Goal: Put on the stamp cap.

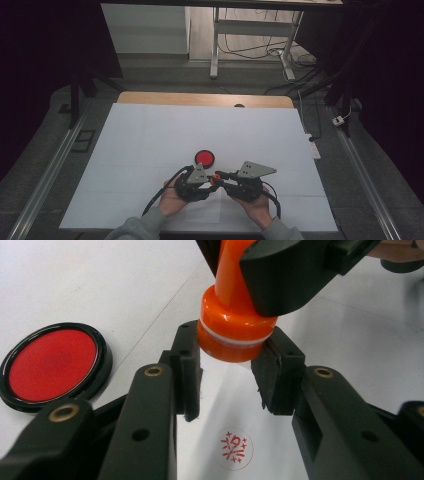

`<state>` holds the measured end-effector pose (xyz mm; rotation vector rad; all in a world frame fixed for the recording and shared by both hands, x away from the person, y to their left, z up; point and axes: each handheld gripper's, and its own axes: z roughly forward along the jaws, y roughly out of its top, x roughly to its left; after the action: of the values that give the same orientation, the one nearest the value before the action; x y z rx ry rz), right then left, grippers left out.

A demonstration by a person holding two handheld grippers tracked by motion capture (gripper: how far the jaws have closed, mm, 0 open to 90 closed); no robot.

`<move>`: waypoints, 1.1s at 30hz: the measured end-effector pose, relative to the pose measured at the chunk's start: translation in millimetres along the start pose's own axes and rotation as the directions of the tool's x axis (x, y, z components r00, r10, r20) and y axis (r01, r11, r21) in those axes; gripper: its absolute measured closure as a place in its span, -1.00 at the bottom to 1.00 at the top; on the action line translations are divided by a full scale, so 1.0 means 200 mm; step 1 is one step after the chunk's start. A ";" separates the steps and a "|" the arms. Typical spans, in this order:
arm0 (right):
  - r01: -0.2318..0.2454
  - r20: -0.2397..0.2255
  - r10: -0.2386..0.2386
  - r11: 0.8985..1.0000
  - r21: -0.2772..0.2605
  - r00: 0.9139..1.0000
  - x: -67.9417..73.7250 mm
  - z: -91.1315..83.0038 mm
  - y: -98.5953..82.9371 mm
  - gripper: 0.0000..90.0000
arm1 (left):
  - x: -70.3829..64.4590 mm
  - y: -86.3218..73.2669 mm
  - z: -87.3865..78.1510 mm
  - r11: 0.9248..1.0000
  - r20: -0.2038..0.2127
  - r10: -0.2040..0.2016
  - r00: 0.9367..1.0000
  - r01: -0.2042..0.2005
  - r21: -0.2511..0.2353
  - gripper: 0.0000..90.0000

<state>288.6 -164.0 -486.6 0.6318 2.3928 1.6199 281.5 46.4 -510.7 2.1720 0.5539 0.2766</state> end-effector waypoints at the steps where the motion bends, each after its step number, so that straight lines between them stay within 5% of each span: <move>1: 0.000 0.000 0.000 1.000 0.000 1.000 0.00 0.00 0.00 0.60 | 0.00 0.00 0.00 1.000 -0.001 0.000 1.000 0.000 -0.001 0.43; 15: -0.005 -0.002 0.005 1.000 -0.003 1.000 -0.01 0.00 0.00 0.60 | -0.01 0.01 -0.02 1.000 -0.008 0.009 1.000 -0.010 -0.021 0.44; 33: -0.025 -0.013 0.025 0.999 -0.026 1.000 -0.01 -0.02 -0.01 0.60 | -0.05 0.01 -0.02 0.998 -0.080 0.052 0.995 -0.055 -0.036 0.45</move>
<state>289.0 -168.2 -487.2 0.6517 2.3780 1.6667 271.8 44.1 -506.4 2.1487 0.5314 0.4006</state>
